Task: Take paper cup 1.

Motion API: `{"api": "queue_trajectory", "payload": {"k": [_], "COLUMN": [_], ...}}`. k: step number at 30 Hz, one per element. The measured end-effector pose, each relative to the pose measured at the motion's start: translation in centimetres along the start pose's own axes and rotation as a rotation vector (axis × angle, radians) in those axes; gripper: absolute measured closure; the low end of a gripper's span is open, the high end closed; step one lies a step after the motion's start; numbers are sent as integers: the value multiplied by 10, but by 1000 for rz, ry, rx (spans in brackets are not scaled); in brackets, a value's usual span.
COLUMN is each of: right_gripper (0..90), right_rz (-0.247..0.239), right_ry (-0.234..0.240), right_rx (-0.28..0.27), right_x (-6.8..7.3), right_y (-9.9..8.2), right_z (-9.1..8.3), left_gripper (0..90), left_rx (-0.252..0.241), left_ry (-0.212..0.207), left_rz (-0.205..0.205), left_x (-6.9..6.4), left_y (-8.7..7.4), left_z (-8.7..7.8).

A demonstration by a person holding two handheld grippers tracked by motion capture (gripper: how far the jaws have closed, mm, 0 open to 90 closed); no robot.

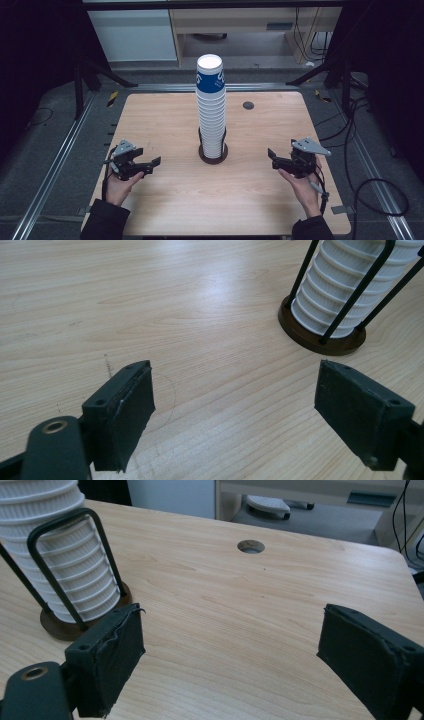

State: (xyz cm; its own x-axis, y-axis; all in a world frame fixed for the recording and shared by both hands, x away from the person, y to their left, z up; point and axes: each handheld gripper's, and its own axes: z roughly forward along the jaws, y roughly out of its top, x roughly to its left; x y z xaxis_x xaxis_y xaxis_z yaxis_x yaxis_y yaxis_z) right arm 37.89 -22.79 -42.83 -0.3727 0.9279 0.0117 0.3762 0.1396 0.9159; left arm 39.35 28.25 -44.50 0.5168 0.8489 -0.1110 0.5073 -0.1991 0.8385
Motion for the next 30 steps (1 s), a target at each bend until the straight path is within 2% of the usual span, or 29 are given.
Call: {"api": "queue_trajectory", "payload": {"k": [5, 9, 11, 14, 21, 24, 28, 30], "right_gripper": [109, 112, 112, 112, 112, 112, 112, 112], "right_rz": [8, 15, 21, 15, -3, 6, -14, -28], "right_ry": [26, 54, 73, 88, 107, 113, 116, 132], "right_rx": [-17, -47, -61, -93, -144, -155, -164, -183], "right_x": [1, 4, 6, 9, 14, 15, 19, 23], "right_y": [3, 10, 16, 28, 48, 55, 67, 79], "right_z": [-3, -7, -9, -14, -18, -20, -21, -21], "left_gripper": [153, 156, 157, 167, 180, 182, 181, 181], "left_rx": [7, 3, -2, -10, 7, 14, 26, 34], "left_ry": [1, -7, 0, -12, -10, -12, -11, -11], "left_rz": [0, -15, -12, -11, 0, 6, 19, 24], "left_x": [0, 1, 1, 0, -1, -1, -3, -4], "left_y": [-2, -3, -3, -3, -3, -3, -3, -4], "left_z": [2, 2, 1, 1, 2, 2, 4, 5]}}
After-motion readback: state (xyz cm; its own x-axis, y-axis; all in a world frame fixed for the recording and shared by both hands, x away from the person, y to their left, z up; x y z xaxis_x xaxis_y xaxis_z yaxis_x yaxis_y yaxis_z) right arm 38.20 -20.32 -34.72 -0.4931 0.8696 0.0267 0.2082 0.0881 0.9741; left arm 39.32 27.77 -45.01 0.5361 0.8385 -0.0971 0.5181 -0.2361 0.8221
